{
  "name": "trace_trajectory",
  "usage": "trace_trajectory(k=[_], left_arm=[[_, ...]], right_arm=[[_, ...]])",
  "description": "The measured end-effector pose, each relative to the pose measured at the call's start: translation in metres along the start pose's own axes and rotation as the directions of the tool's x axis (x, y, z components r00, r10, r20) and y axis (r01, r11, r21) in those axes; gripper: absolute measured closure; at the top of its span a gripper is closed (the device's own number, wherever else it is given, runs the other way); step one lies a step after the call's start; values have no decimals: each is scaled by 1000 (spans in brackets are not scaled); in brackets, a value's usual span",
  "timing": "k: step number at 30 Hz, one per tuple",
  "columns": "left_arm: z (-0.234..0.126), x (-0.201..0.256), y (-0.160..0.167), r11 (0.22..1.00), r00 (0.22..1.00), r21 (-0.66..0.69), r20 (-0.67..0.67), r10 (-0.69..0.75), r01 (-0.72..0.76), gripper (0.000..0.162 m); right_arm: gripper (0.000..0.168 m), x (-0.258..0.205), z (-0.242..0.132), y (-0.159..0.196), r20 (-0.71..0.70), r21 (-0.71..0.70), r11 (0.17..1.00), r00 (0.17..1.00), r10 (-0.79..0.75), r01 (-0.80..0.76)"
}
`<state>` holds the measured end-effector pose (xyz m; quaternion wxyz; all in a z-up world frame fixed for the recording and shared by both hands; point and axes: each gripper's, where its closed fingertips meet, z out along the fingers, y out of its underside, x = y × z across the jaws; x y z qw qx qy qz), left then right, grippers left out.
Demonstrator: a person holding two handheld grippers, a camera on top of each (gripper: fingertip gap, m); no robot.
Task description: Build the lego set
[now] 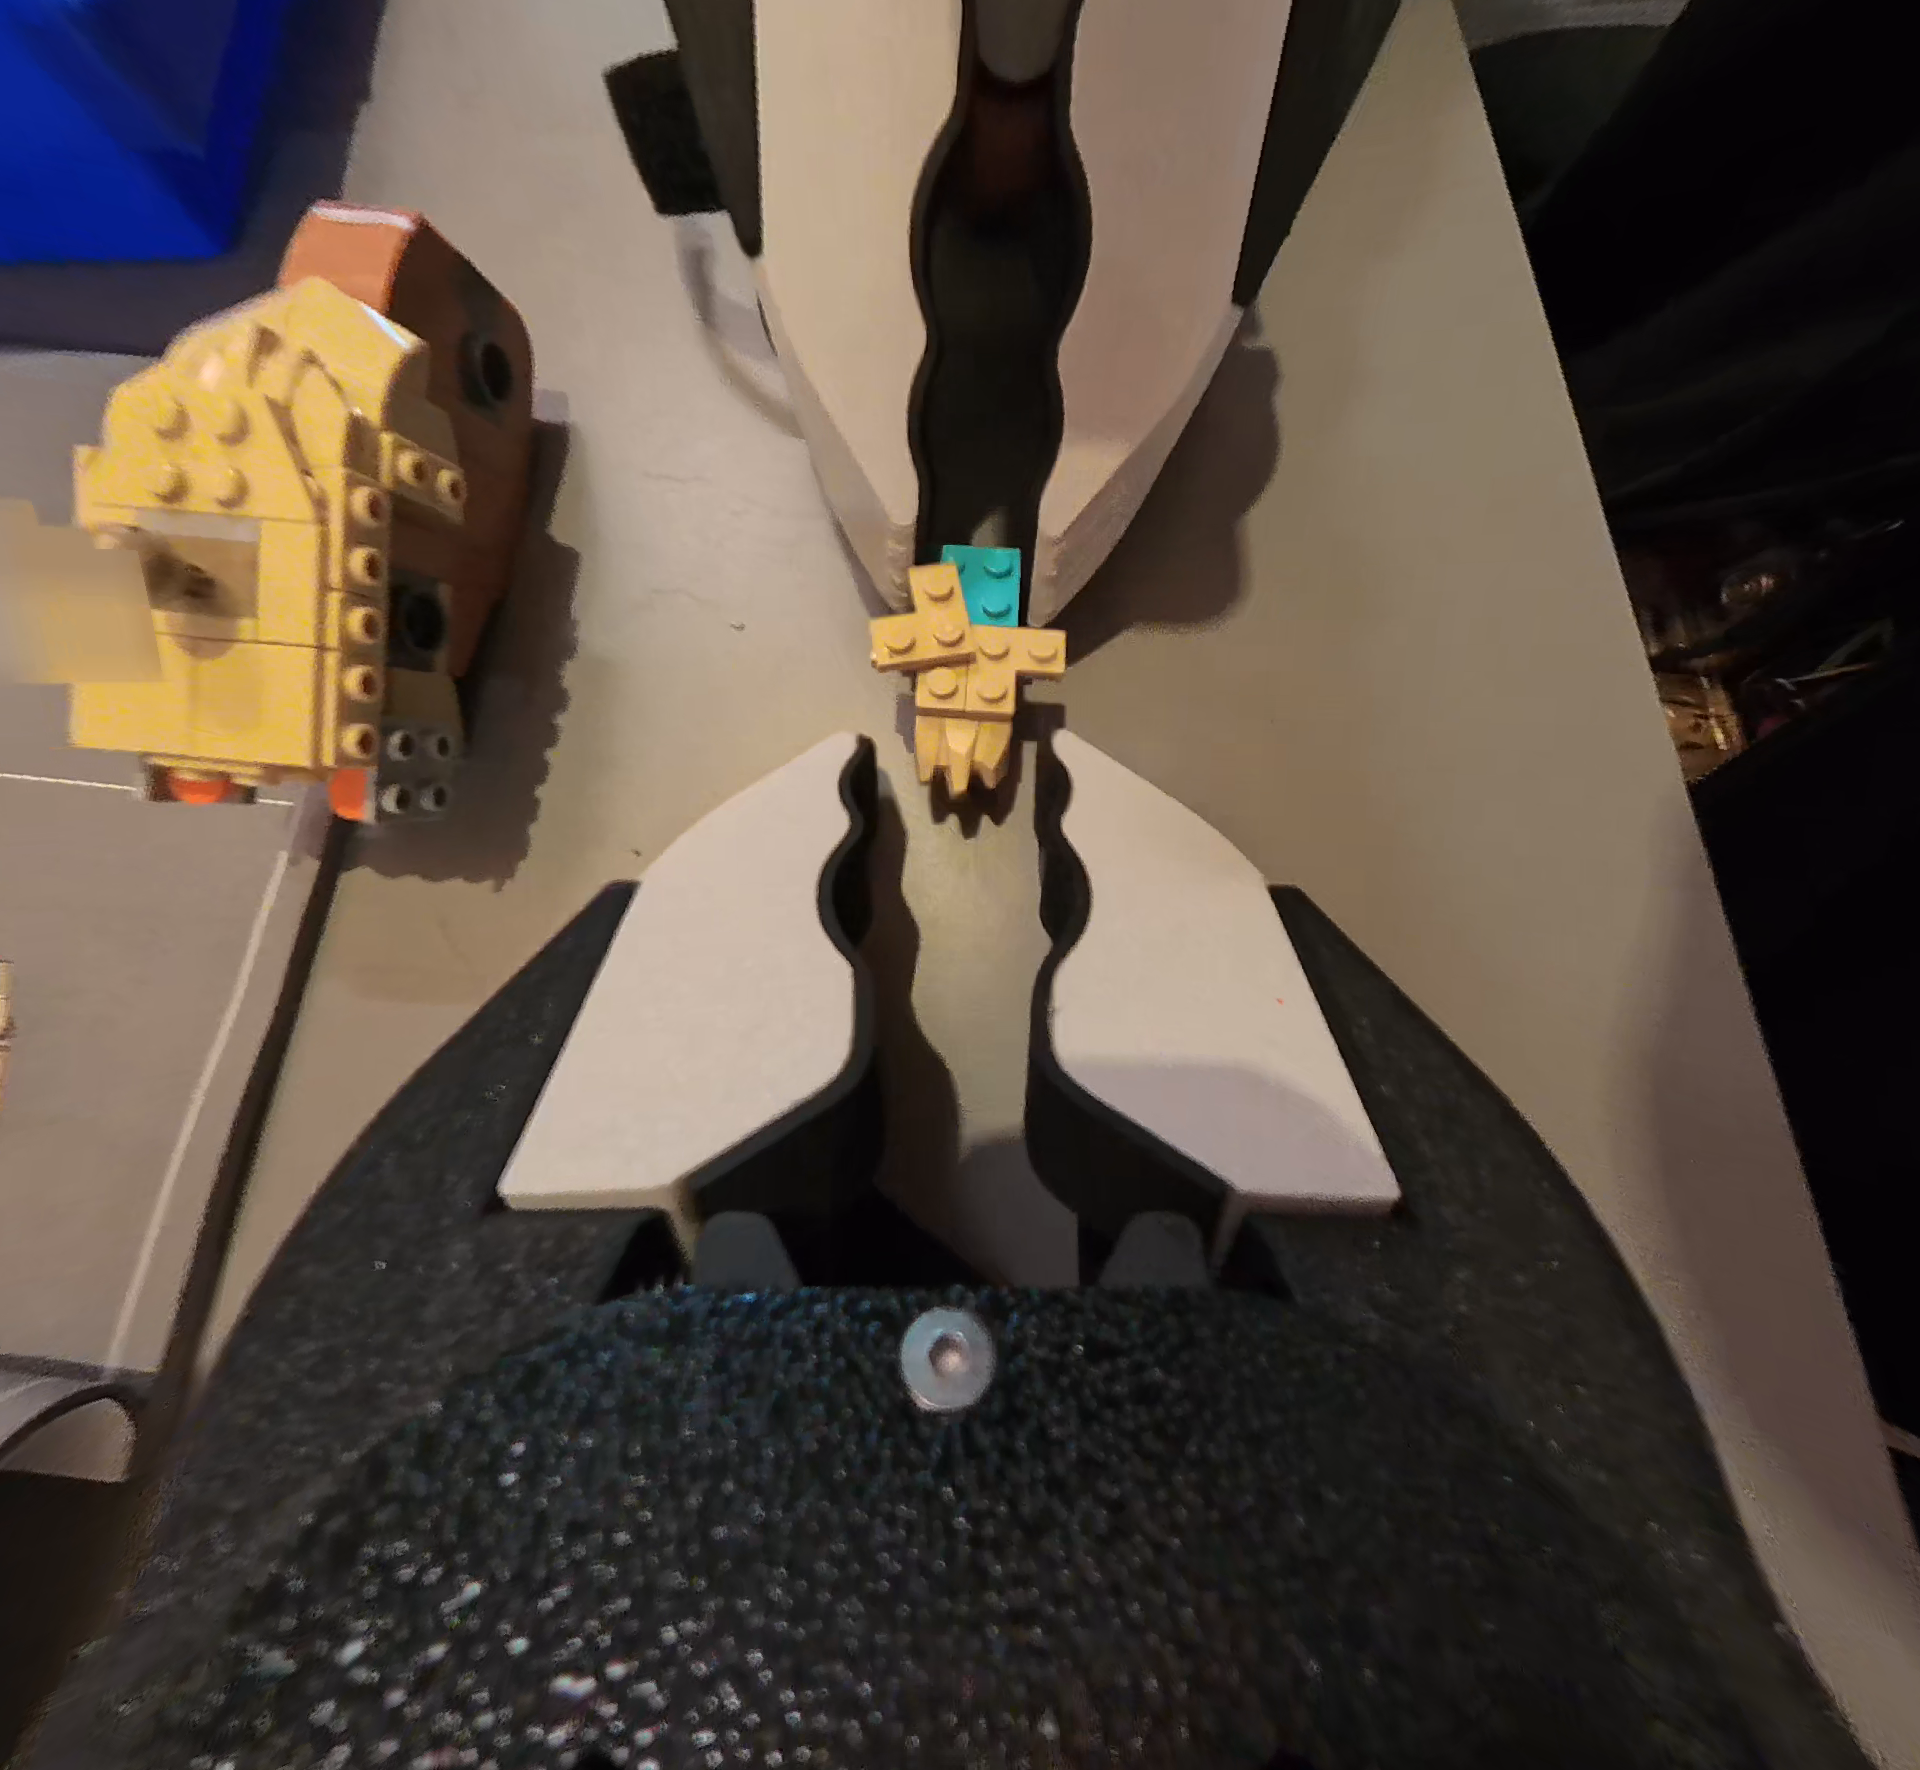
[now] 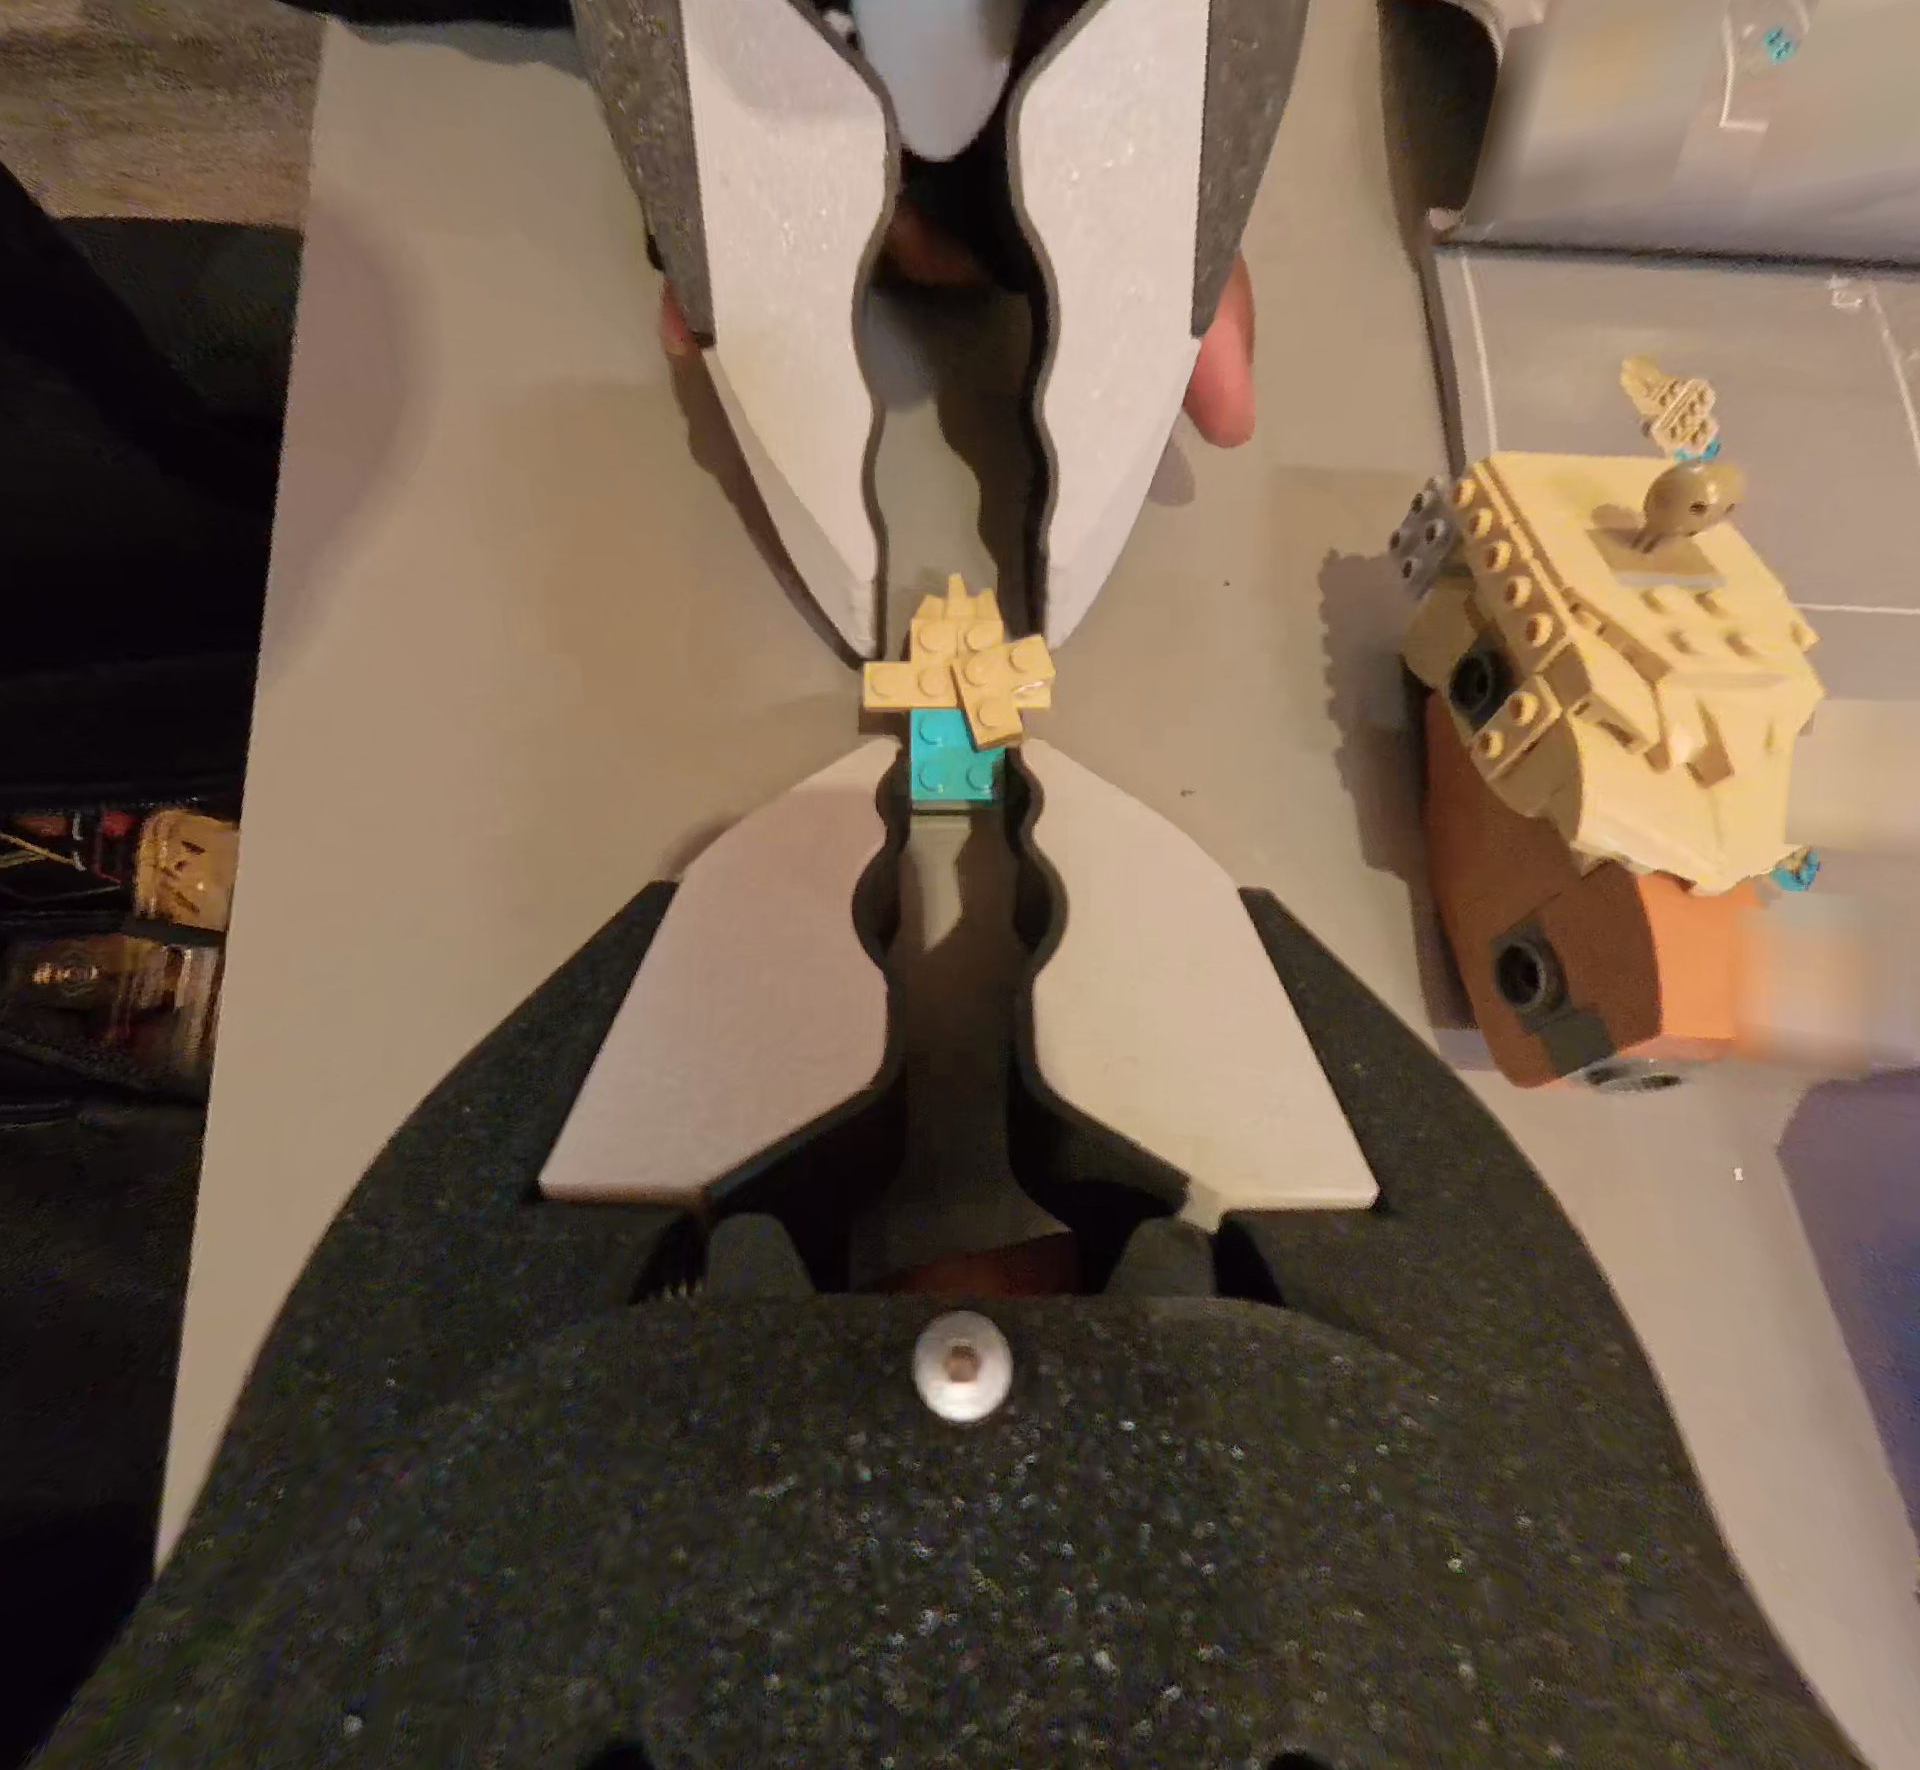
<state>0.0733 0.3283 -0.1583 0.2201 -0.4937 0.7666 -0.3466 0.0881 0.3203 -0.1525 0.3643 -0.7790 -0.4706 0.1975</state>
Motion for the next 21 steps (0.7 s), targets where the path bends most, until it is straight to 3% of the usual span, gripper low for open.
trace_trajectory(k=[10,21], left_arm=[[-12,1,-28,976,992,188,71,100,-112,144],[-22,-1,-49,937,982,321,170,84,-136,146]], right_arm=[[152,1,-18,-20,22,66,996,998,-60,58],[151,6,-37,-35,-6,92,993,997,-73,73]])
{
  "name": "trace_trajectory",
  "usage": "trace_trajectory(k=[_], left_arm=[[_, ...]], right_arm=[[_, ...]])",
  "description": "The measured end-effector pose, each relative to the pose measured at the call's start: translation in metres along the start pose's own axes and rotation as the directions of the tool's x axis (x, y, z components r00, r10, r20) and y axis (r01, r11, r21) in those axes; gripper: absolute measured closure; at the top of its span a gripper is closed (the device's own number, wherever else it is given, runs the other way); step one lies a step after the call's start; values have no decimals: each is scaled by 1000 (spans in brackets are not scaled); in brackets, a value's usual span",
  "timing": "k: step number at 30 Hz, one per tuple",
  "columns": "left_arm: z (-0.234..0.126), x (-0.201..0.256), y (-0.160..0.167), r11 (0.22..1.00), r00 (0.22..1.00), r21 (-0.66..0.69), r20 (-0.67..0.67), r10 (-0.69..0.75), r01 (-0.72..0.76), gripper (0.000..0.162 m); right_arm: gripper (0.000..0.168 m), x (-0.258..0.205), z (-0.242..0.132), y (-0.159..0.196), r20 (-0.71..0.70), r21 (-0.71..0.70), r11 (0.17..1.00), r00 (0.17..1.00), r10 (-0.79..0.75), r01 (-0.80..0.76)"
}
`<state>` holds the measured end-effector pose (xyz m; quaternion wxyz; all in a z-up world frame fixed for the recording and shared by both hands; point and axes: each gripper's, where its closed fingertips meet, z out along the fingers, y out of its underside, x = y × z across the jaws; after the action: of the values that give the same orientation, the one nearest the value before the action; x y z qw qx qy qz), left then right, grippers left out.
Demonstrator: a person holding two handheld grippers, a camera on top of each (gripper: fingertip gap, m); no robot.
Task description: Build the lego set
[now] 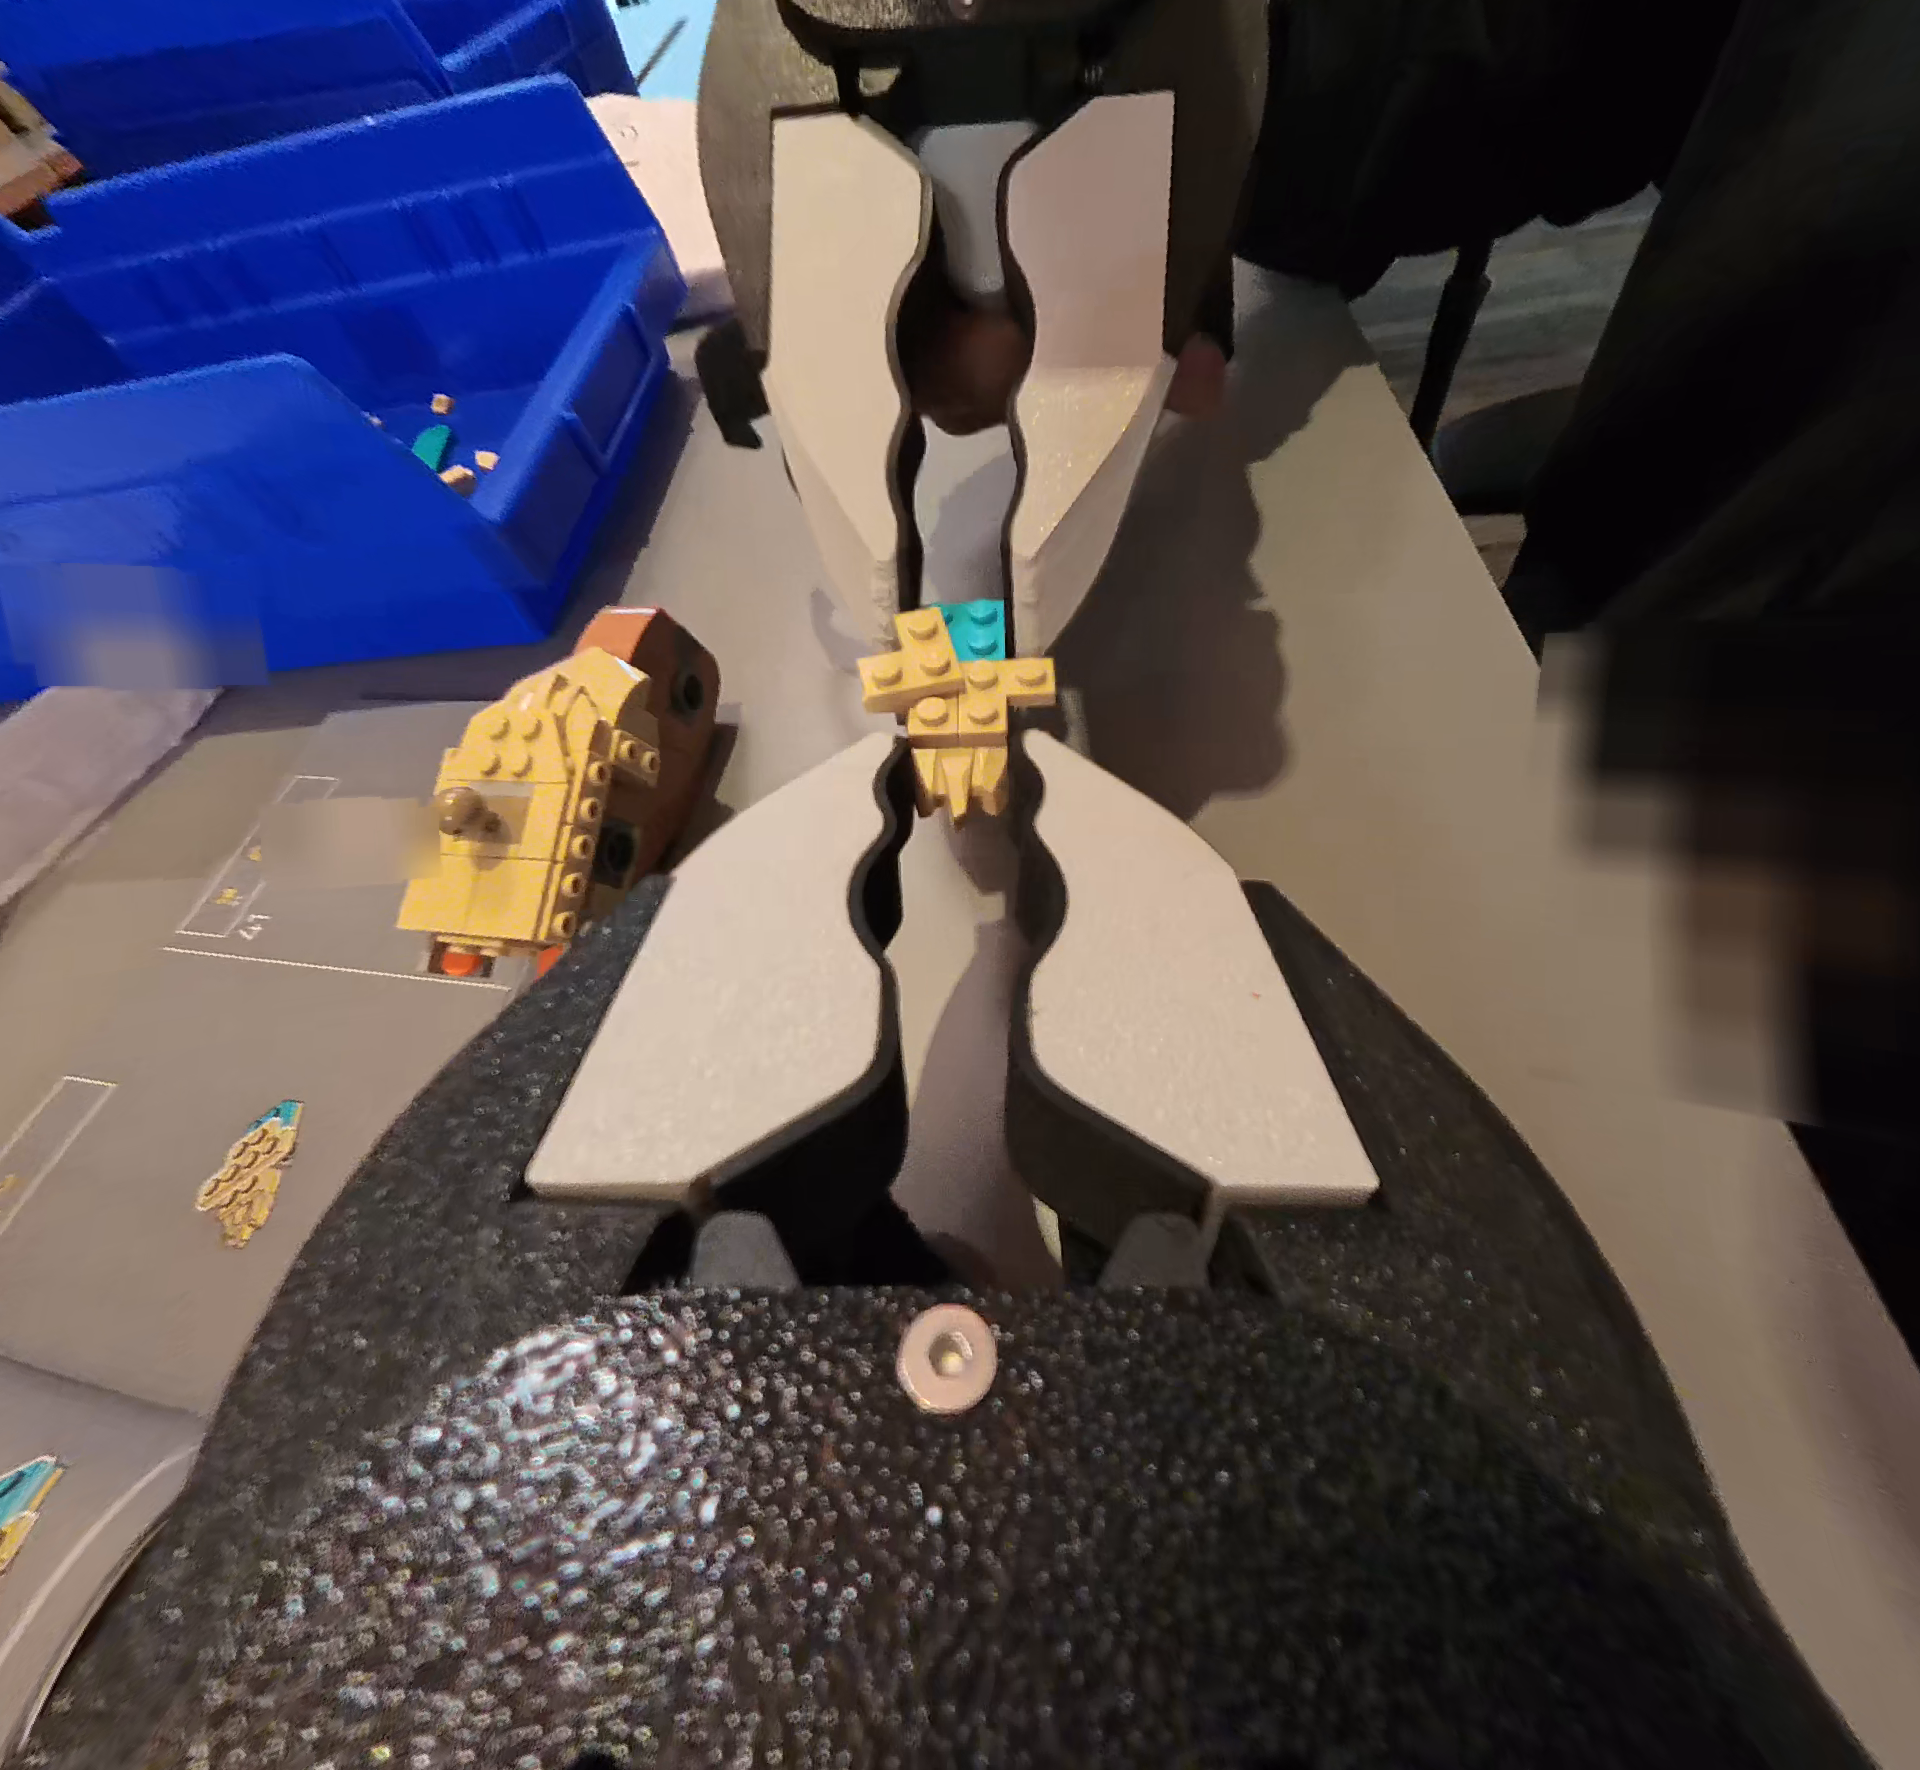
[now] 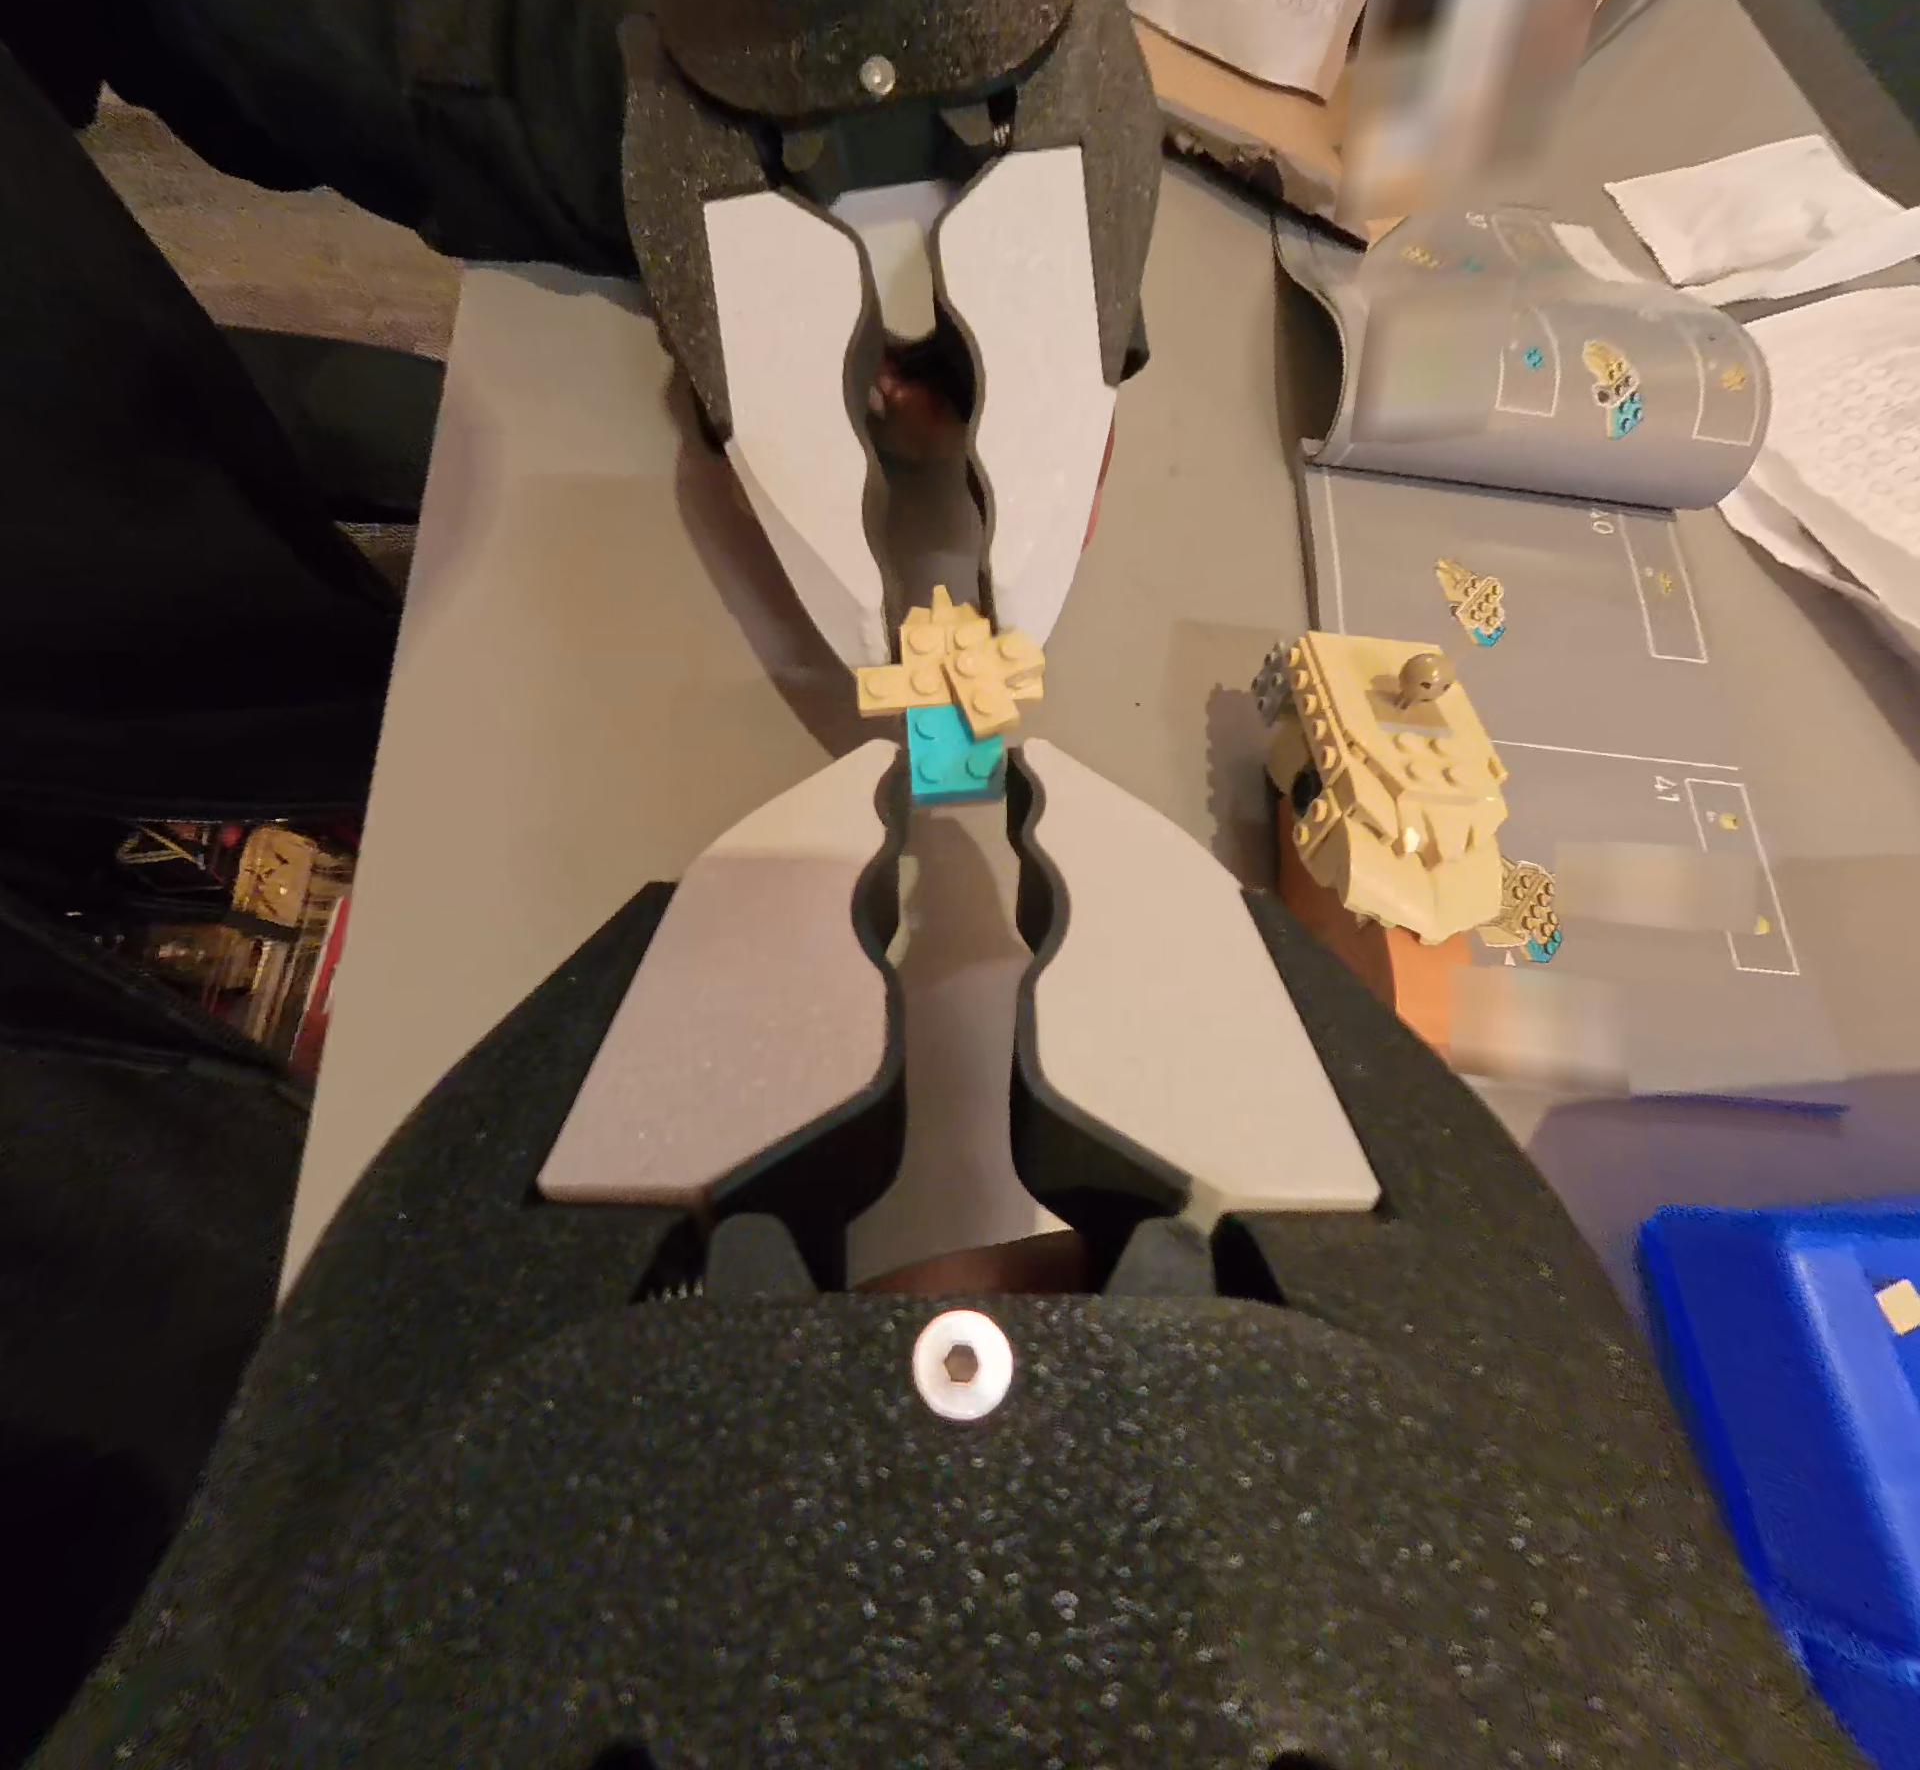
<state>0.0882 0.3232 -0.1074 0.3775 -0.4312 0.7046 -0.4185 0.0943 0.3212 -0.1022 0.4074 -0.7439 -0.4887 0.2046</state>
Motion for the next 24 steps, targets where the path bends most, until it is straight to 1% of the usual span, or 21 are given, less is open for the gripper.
trace_trajectory(k=[1,5,7,10,12,15,20,24], left_arm=[[0,0,-2,1000,1000,11,8,3,-3,146],[1,4,-2,1000,1000,7,5,19,-19,145],[2,7,-3,1000,1000,7,-11,20,-20,145],[3,8,-3,1000,999,5,-34,11,-11,146],[3,9,-3,1000,999,9,-47,9,-9,146],[2,11,-3,1000,998,12,-59,13,-13,145],[2,12,-1,1000,998,2,-65,17,-17,146],[2,12,-1,1000,998,4,-67,13,-13,145]], right_arm=[[150,-1,-3,0,9,-1,1000,1000,6,-6],[136,-2,-17,3,59,-10,1000,998,17,-17],[133,0,-26,-3,99,24,999,995,18,-21],[130,-2,-30,-21,173,117,991,982,-77,57],[129,-11,-29,-28,258,155,982,955,-149,111],[127,-15,-19,-26,326,141,973,920,-219,182],[127,-14,-6,-23,379,131,975,900,-215,177],[129,-15,-3,-20,380,123,977,901,-209,175]])
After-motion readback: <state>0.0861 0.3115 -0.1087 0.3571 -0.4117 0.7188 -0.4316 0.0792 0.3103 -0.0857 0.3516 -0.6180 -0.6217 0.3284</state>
